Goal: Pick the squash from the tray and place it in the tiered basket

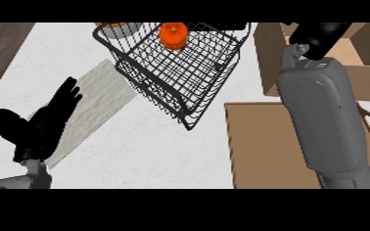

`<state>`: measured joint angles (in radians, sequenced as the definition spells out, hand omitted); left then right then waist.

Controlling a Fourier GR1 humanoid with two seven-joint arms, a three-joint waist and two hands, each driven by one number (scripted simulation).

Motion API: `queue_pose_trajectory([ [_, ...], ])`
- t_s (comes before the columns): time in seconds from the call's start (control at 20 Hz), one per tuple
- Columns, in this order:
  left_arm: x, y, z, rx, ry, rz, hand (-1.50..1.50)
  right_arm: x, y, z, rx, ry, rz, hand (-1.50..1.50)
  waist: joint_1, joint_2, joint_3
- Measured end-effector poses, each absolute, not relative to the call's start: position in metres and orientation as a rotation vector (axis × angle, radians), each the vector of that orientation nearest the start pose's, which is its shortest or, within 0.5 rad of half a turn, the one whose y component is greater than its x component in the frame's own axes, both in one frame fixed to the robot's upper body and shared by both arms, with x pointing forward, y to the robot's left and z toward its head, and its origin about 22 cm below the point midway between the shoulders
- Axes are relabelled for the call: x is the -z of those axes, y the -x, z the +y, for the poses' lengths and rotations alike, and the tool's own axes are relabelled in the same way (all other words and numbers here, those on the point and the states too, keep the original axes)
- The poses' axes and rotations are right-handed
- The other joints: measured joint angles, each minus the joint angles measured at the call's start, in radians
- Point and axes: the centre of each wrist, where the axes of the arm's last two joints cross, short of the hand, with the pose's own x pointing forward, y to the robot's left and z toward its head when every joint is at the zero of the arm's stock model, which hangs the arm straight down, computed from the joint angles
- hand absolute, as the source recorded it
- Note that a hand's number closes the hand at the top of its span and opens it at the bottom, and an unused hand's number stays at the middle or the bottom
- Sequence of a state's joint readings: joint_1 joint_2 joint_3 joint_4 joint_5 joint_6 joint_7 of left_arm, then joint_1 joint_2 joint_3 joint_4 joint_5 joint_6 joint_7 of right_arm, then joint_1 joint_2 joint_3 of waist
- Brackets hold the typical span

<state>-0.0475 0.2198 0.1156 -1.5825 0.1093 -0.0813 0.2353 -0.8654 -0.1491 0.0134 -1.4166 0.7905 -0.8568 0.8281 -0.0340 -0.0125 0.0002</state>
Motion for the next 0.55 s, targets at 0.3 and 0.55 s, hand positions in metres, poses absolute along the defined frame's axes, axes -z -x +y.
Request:
queue_pose_trajectory([
  [0.3,-0.029,-0.245,0.297,0.066,-0.100,-1.408,0.00,-0.239,-0.311,-0.215,0.601,0.888,-1.778,-1.50,-0.002,0.000,0.000],
  [0.55,-0.030,-0.247,0.297,0.064,-0.095,-1.412,0.00,-0.242,-0.251,-0.257,0.601,0.912,-1.776,-1.50,0.004,0.004,0.000],
])
